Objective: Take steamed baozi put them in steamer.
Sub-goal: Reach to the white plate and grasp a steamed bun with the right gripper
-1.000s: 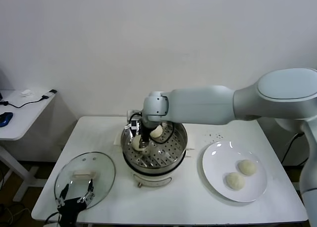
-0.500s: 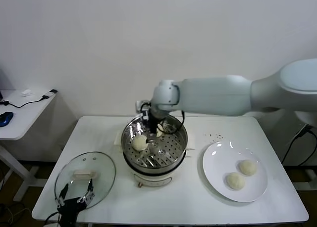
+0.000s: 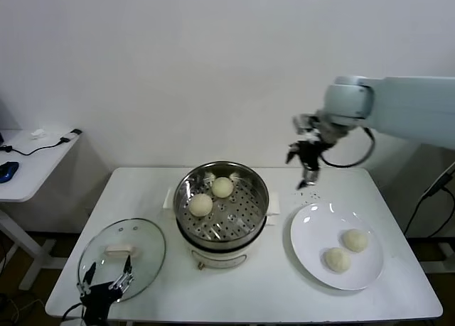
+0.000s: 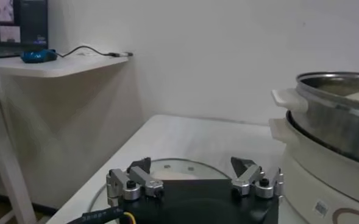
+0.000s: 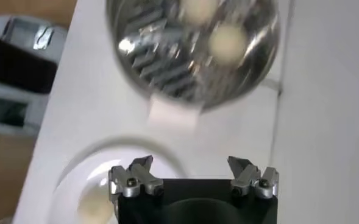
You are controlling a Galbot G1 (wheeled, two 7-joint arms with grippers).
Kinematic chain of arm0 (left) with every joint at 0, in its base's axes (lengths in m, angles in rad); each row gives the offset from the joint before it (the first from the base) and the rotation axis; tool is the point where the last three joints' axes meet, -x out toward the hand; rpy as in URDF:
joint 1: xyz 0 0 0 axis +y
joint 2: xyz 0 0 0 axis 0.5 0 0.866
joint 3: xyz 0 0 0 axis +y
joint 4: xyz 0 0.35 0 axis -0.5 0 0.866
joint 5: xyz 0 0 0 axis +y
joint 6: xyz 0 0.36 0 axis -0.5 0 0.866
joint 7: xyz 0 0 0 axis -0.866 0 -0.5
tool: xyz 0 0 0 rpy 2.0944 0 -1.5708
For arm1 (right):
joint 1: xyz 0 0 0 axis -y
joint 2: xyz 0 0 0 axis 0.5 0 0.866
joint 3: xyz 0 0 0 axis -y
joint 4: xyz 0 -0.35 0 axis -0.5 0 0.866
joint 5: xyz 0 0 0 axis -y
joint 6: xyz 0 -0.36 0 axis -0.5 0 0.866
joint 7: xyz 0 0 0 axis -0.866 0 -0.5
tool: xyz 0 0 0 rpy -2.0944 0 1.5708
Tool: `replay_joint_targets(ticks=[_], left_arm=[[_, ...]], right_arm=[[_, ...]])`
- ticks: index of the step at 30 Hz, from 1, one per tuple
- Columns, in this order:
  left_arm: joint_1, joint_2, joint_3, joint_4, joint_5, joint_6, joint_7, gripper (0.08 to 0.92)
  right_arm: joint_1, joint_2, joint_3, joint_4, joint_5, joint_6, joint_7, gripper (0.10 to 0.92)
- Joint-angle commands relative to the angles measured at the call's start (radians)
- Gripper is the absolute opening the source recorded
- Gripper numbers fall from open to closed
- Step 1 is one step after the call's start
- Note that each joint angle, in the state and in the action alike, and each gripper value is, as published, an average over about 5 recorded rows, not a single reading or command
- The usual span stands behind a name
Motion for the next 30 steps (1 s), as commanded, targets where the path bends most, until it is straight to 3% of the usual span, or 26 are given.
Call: replay_joint_targets(ticks=[1,17,30], left_arm=[[0.001,-0.002,-0.002,0.001,0.003,-0.001,0.0,0.823],[0.018,-0.001,-0.011,0.005,0.004,-0.006,-0.002,0.823],[0.014,0.0,-0.007,0.025,0.008,-0.007,-0.002,0.823]], right_arm=[[-0.063,-0.286,-0.12,0.097,-0.19,0.033,-0.004,0.823],[-0.615,-0.326,0.267,0.04,-0.297,-0.085,0.141,0.823],[-0.784,-0.294,0.409,-0.024,-0.342,-0.136,0.187,0.823]])
